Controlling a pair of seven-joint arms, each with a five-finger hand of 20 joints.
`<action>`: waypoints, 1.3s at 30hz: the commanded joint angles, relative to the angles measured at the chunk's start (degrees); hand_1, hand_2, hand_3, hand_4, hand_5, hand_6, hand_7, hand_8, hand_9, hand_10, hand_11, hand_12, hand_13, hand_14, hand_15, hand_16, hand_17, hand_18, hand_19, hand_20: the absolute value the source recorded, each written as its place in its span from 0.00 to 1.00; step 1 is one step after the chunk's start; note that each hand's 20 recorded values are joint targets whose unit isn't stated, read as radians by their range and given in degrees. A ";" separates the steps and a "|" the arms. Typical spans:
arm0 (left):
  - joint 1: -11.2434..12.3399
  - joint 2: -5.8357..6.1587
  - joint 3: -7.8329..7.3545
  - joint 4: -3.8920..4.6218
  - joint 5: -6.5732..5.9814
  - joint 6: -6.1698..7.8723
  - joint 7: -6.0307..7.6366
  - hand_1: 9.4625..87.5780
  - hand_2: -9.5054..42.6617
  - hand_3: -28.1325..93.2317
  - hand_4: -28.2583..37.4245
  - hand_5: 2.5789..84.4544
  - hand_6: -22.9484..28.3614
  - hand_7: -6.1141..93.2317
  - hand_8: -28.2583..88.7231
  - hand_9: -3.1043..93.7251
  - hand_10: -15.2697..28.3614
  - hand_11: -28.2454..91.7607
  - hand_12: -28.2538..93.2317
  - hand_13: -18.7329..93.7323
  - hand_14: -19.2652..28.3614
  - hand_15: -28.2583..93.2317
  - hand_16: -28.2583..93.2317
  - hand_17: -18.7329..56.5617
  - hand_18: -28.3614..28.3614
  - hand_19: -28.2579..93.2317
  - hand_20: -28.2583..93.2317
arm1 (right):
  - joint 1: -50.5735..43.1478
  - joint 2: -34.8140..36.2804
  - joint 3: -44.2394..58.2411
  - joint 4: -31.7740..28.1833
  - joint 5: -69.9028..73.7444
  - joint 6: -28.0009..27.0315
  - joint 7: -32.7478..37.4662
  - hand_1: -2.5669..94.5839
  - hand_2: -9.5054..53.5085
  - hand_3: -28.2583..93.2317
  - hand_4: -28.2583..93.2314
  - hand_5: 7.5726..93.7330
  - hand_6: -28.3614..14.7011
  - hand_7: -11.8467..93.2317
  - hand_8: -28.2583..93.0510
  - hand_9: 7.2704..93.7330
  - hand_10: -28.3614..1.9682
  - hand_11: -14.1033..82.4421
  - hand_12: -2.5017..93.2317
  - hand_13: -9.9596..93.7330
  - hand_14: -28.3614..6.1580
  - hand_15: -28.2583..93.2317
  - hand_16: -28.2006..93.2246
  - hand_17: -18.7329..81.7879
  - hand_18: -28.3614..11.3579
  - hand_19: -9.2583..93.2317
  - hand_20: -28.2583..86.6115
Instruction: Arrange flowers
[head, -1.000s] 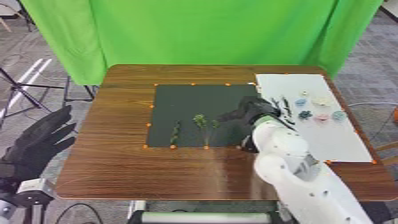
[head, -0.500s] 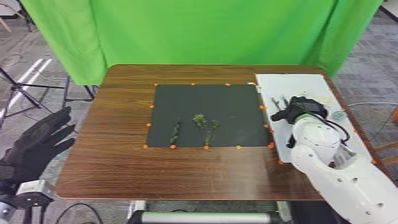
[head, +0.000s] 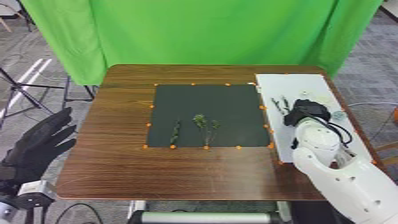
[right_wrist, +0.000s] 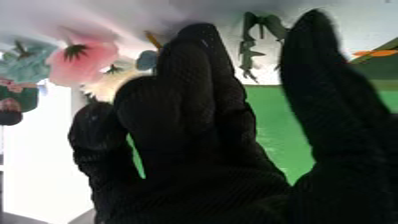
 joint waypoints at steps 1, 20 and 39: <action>0.44 -0.42 0.05 -0.26 -0.17 -0.02 -0.13 0.21 0.02 0.79 0.04 0.22 0.46 0.22 0.17 0.19 0.53 0.27 0.44 0.27 0.62 0.29 0.33 0.08 0.81 0.48 0.32 | -1.67 0.33 -1.10 1.47 -0.34 0.64 -3.94 0.46 0.03 0.84 0.00 0.66 0.62 0.54 0.30 0.75 0.56 0.71 0.46 0.77 0.57 0.86 0.51 0.52 0.15 1.00 0.71; 0.46 -0.40 0.07 -0.18 -0.34 0.13 -0.22 0.20 0.02 0.79 0.03 0.22 0.45 0.23 0.17 0.19 0.53 0.28 0.43 0.27 0.63 0.29 0.33 0.07 0.81 0.49 0.32 | -4.96 1.66 1.20 -3.90 -3.44 13.07 -12.10 0.48 0.00 0.94 0.05 0.72 0.63 0.63 0.37 0.84 0.65 0.78 0.58 0.81 0.59 0.93 0.55 0.56 0.15 1.00 0.80; 0.36 0.02 0.15 -0.13 -0.41 -0.09 -0.57 0.20 0.02 0.79 0.03 0.22 0.45 0.23 0.17 0.19 0.53 0.28 0.43 0.27 0.62 0.29 0.33 0.07 0.81 0.49 0.32 | -7.13 1.57 -1.89 -12.86 -1.81 13.55 -23.54 0.47 0.00 0.93 0.07 0.72 0.63 0.64 0.38 0.84 0.66 0.82 0.54 0.82 0.59 0.93 0.56 0.56 0.16 1.00 0.82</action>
